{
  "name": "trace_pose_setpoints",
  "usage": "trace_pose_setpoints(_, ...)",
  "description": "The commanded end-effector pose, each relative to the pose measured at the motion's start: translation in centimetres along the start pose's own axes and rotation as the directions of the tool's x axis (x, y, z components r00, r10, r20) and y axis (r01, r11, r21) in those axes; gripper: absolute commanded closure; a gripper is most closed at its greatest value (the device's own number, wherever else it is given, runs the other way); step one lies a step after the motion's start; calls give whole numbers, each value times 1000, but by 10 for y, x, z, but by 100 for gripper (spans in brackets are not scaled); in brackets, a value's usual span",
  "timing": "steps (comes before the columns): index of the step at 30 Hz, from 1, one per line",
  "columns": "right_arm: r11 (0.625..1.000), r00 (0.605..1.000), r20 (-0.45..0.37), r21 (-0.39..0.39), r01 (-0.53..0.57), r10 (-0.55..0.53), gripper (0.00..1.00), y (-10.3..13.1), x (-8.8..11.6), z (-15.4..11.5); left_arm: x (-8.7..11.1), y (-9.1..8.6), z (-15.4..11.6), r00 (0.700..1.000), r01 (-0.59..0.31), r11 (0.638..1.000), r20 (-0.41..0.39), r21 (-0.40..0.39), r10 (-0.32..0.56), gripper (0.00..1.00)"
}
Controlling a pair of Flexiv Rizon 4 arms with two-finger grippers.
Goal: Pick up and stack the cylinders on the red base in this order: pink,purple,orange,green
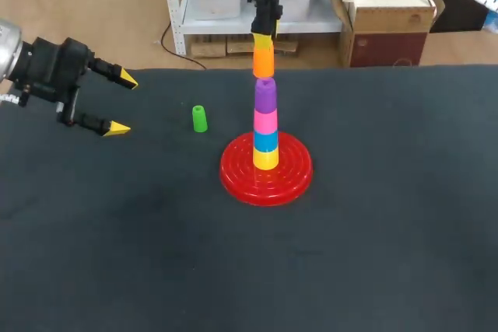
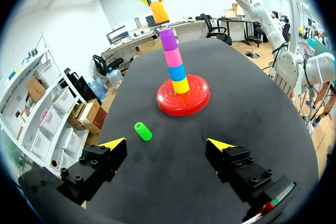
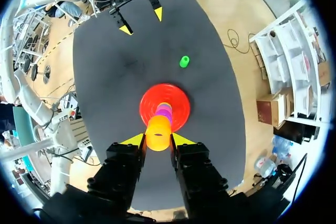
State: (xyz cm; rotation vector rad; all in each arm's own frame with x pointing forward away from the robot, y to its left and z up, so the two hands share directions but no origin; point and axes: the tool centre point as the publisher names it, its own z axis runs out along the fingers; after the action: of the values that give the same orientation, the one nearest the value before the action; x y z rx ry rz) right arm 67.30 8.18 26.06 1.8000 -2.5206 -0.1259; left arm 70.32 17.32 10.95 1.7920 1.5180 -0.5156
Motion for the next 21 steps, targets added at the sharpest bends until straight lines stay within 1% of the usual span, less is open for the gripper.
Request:
trace_pose_setpoints(1,999,1000,1,36,-1,1,100,6,5,12,1,-2,0,1000,-3,1000,2,-5,3,0)
trace_pose_setpoints(3,999,1000,7,35,-2,2,100,7,4,15,1,-2,0,1000,-3,1000,2,-5,3,0)
trace_pose_setpoints(8,999,1000,-12,50,-17,17,100,6,5,22,1,-2,0,1000,-3,1000,2,-5,3,0)
trace_pose_setpoints(16,997,999,-10,69,-30,31,100,5,4,24,1,-2,0,1000,-3,1000,2,-5,3,0)
trace_pose_setpoints(21,996,998,-10,76,-56,57,100,7,9,30,1,-2,0,1000,-3,1000,2,-5,3,0)
